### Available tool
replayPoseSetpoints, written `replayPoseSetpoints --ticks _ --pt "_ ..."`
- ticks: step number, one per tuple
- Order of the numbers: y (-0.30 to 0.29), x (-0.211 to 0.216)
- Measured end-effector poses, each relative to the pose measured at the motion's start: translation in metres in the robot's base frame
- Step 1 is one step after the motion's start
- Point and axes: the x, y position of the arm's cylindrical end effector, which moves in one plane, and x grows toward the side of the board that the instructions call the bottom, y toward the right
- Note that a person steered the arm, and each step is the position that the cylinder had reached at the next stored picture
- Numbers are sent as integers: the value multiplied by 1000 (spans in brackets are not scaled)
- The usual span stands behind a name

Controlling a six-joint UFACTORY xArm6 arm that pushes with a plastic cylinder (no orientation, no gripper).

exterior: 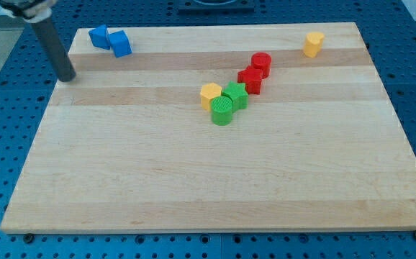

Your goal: Separate the blue blocks on the board

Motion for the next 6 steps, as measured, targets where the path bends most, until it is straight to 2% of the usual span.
replayPoseSetpoints --ticks 1,3,4,6 --pt "-6 -12" --pt "-6 -102" --pt "14 -125" --pt "88 -113"
